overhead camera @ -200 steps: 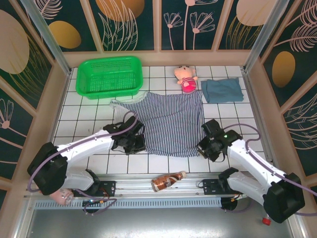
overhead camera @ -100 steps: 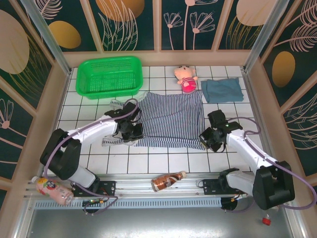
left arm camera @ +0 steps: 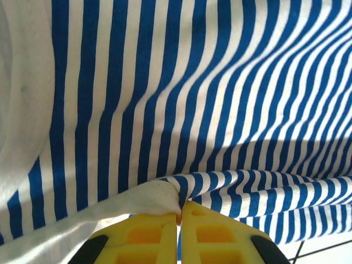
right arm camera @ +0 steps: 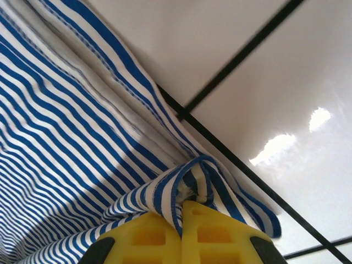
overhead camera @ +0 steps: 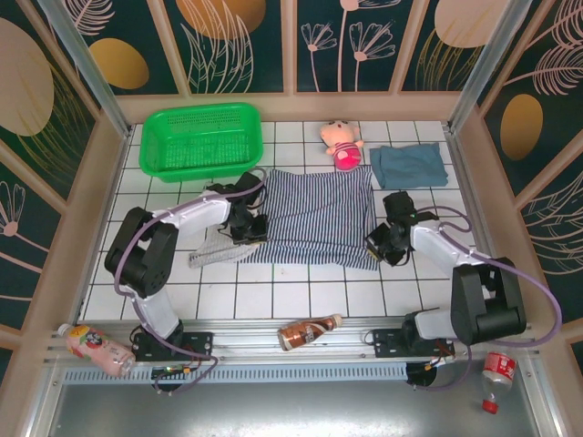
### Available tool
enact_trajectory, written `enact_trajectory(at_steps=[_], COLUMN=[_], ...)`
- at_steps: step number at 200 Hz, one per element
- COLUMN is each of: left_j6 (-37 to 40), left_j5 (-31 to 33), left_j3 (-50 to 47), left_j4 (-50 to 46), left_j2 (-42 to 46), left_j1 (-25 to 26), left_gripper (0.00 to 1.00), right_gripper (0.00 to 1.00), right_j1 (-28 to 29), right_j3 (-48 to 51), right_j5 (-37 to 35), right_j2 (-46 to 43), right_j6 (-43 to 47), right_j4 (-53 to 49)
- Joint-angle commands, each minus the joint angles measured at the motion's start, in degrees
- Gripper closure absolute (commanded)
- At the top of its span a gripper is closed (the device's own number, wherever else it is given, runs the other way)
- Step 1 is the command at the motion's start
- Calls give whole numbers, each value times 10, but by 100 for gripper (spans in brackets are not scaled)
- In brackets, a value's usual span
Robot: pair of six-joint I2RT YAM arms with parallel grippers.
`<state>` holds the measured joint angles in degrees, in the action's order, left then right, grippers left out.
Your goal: Fold and stack the tank tops
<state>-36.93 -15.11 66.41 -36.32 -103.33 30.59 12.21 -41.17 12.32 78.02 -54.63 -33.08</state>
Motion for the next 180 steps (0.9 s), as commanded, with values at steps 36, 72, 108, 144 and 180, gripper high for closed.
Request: enact_trajectory(at_steps=[36, 72, 108, 144, 180], left_j6=[36, 48, 47, 45, 15], left_j5=[9, 34, 43, 60, 50], left_j3=[42, 69, 92, 117, 95], left_j4=[-20, -36, -41, -60, -85], left_j2=[-51, -69, -80, -68, -13], left_j1=[-7, -7, -8, -8, -8], left_gripper=[86, 79, 70, 59, 51], right_gripper=[89, 72, 68, 61, 71], right_j1=[-32, -55, -61, -55, -11], right_j3=[-10, -14, -48, -42, -3], right_j5=[-11, -8, -8, 6, 58], right_j2=[41, 41, 13, -64, -103], right_j6=[23, 23, 42, 58, 49], right_j4=[40, 66, 52, -11, -2])
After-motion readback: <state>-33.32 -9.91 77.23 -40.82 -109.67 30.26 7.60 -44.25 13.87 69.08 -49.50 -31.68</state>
